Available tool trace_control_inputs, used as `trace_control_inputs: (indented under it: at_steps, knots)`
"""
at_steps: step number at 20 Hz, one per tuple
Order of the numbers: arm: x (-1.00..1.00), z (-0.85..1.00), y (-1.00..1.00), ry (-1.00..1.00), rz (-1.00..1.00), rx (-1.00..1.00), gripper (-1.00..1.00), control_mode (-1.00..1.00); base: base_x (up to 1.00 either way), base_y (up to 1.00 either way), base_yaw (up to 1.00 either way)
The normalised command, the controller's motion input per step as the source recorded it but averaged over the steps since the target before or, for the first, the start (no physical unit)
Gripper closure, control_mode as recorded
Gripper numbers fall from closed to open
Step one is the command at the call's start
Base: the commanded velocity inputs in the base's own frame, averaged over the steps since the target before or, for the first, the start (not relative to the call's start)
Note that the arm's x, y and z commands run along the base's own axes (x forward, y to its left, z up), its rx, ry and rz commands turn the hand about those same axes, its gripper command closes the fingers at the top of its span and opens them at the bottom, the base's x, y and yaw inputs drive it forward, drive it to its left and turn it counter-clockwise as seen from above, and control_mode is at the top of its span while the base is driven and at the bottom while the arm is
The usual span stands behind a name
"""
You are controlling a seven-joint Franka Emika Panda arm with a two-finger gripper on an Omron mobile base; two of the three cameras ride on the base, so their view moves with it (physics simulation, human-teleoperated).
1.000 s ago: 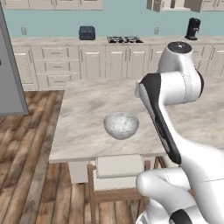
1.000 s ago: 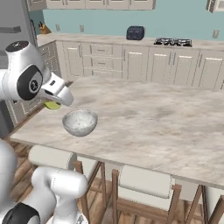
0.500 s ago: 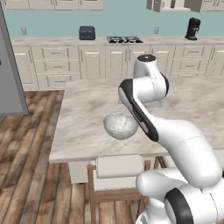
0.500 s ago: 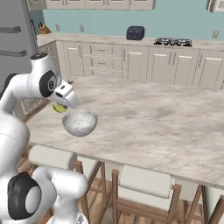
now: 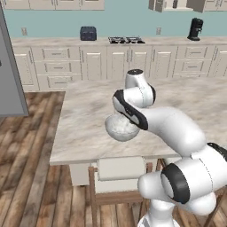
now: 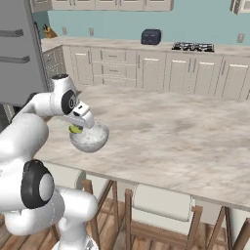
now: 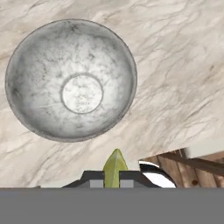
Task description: There is a bowl on the dining counter. Grab a lemon wedge from the fridge and place it in the bowl. Then get the liquor bottle and glass cup from the cabinet and place them next to the bowl.
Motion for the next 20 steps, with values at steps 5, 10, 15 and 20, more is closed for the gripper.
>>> trace_control_inputs:
  at_steps: [5, 10, 15, 20]
  knots:
    - [0.26, -0.48, 0.0, 0.0, 0.0, 0.0, 1.0, -1.0, 0.0, 0.0, 0.0]
    - [0.38, -0.32, 0.0, 0.0, 0.0, 0.0, 1.0, -1.0, 0.0, 0.0, 0.0]
    - [0.5, -0.37, 0.01, 0.0, 0.0, 0.0, 1.0, -1.0, 0.0, 0.0, 0.0]
    - [0.2, -0.3, 0.03, 0.0, 0.0, 0.0, 1.0, -1.0, 0.0, 0.0, 0.0]
